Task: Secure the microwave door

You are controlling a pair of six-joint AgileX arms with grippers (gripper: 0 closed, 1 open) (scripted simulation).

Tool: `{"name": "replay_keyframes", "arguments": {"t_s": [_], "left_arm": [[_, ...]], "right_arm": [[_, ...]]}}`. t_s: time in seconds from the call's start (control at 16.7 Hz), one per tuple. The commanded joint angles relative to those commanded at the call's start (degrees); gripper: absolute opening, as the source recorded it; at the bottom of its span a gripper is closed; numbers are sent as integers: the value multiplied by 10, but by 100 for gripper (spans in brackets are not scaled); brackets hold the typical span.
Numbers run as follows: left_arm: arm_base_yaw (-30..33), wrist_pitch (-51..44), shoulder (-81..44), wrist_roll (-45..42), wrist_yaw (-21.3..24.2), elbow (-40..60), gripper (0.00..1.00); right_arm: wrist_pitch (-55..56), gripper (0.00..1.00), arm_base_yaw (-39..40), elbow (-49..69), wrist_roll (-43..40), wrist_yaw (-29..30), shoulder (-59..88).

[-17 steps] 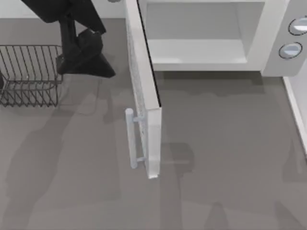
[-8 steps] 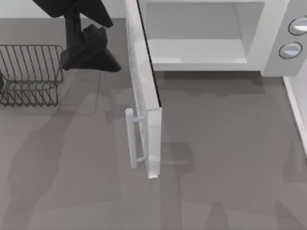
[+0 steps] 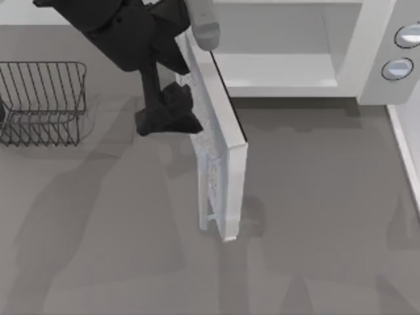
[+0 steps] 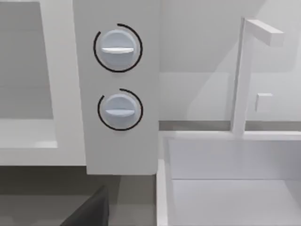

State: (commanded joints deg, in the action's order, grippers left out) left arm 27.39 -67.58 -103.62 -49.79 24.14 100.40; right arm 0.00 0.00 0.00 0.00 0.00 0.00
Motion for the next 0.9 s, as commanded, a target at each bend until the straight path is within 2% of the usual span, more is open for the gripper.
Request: {"name": "replay_keyframes", "arguments": {"t_s": [0.3,0.9], "left_arm": [[4,11,0,4,-1,-11,100],[4,11,0,4,-1,-11,25]], "right_arm": [[0,100,0,0,0,0,0],[0,100,0,0,0,0,0]]}}
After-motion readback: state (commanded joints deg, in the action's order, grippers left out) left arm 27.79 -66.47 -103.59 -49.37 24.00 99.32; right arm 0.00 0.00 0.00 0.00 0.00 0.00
